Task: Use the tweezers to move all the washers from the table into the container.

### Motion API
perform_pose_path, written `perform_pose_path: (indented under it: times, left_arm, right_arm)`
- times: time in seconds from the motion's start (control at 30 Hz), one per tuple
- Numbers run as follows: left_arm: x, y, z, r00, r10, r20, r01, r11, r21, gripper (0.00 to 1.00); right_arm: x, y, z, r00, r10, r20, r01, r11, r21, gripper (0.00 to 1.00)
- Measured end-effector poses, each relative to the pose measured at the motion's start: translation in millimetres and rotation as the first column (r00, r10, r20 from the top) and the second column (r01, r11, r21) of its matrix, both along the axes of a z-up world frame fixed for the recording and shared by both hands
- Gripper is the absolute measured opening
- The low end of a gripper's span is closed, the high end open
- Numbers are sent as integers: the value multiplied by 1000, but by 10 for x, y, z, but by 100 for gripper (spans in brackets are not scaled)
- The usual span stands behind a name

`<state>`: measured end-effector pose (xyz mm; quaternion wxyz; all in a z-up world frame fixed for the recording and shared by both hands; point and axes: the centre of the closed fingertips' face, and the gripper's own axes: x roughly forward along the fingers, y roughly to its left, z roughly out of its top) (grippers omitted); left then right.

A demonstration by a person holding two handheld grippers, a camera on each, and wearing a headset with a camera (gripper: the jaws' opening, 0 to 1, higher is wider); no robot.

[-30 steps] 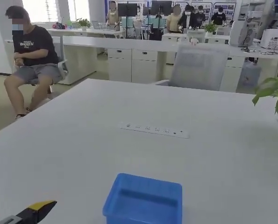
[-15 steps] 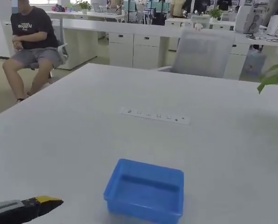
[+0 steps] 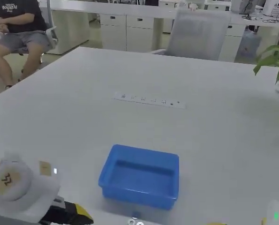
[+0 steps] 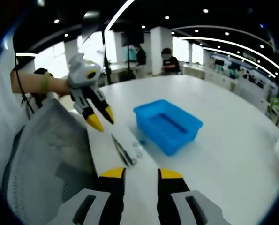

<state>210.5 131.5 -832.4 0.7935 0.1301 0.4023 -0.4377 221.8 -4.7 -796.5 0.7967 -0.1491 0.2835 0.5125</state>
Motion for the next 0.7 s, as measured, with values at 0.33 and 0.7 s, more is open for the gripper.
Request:
perform_pose_path:
  times: [0.33, 0.7]
  left_arm:
    - [42, -39, -277, 984, -175, -37, 179, 969, 172, 9]
    - [43, -48, -310, 952, -306, -6, 296, 916, 270, 4]
  right_arm:
    - [-27, 179, -107, 998, 53, -32, -54, 999, -10, 18]
    - [-36, 160, -169, 996, 71, -49, -73, 997, -27, 10]
